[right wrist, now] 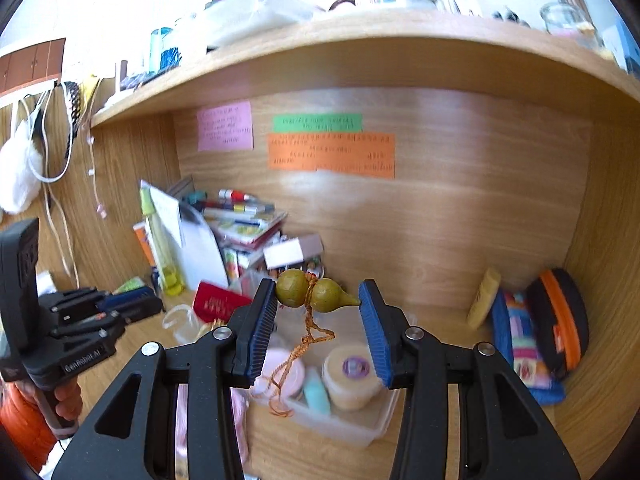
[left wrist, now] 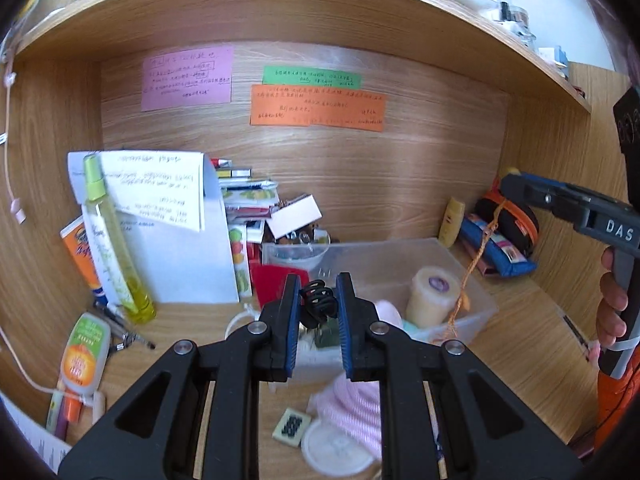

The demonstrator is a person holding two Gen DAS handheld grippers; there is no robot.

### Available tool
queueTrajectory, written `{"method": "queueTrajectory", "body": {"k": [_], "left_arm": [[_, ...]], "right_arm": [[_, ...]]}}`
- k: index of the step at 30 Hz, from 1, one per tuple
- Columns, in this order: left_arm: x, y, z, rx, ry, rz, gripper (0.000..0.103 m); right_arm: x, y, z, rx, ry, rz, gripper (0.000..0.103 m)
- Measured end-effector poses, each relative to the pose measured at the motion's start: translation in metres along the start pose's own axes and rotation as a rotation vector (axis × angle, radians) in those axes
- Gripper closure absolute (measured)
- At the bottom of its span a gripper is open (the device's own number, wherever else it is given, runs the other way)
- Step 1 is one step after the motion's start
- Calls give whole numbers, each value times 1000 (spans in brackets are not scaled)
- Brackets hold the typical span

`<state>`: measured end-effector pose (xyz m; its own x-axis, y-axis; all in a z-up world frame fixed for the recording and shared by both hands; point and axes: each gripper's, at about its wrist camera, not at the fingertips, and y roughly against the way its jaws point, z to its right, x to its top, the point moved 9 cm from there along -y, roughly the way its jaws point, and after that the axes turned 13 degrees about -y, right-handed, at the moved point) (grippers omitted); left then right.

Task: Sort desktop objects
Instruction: 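Carry the hair clip with the left tool while the right carries the gourd into the box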

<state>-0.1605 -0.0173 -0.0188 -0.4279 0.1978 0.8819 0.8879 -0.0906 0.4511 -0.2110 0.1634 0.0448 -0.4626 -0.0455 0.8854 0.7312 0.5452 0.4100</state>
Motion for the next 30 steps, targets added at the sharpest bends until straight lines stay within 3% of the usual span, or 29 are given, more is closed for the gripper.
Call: {"method": "queueTrajectory", "body": {"k": [14, 23, 30], "left_arm": [[22, -57, -15, -43, 17, -35, 86], [-8, -100, -13, -61, 20, -117, 86], [-25, -111, -9, -44, -18, -150, 86]], "right_arm": [[42, -42, -7, -12, -13, 18, 64], [-20, -90, 9, -28, -9, -131, 64], [-64, -123, 22, -43, -13, -237, 64]]}}
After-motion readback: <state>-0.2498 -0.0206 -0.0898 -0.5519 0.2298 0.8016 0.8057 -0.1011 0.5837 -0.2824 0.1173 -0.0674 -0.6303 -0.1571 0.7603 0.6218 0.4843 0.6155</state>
